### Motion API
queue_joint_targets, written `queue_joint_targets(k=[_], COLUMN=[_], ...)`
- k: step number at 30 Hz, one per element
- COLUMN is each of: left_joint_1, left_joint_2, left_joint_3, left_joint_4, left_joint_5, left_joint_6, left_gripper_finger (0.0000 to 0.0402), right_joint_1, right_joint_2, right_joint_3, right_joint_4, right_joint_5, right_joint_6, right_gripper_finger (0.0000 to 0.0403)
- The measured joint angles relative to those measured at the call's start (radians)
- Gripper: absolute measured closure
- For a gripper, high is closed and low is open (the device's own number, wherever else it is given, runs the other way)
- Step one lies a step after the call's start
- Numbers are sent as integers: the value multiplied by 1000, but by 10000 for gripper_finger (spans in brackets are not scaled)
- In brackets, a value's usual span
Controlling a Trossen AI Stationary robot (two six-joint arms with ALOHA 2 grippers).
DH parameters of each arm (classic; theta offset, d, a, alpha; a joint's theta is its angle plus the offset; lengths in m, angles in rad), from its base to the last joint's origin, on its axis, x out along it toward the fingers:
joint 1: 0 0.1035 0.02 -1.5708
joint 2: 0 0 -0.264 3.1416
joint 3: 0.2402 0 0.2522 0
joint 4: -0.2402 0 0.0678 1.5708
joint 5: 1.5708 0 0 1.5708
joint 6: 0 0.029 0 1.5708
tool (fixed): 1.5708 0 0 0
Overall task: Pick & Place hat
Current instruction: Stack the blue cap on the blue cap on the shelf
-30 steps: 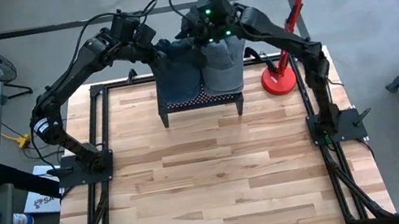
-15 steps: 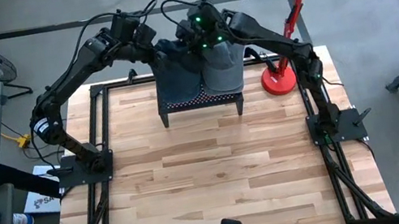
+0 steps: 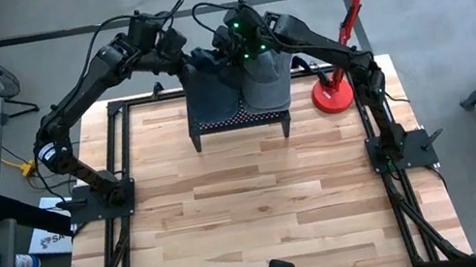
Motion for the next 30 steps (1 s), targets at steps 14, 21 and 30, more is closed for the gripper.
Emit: queue_joint_targets(k=[14,21,30], left_joint_1=[0,0,0], left_joint_2=[-114,-162,-160], left_joint_3=[1,2,1], left_joint_4=[108,135,86], left_joint_5=[-117,-171,-171], left_joint_6=[94,98,98], left_gripper_finger=[161,147,147], right_joint_1=[0,0,2], right_joint_2=[0,0,-22], right_joint_3=[0,0,0], right_joint_4=[-22,-6,-1], right_joint_5=[1,17,53], right_joint_6=[8,8,7], right_gripper_finger=[181,181,181])
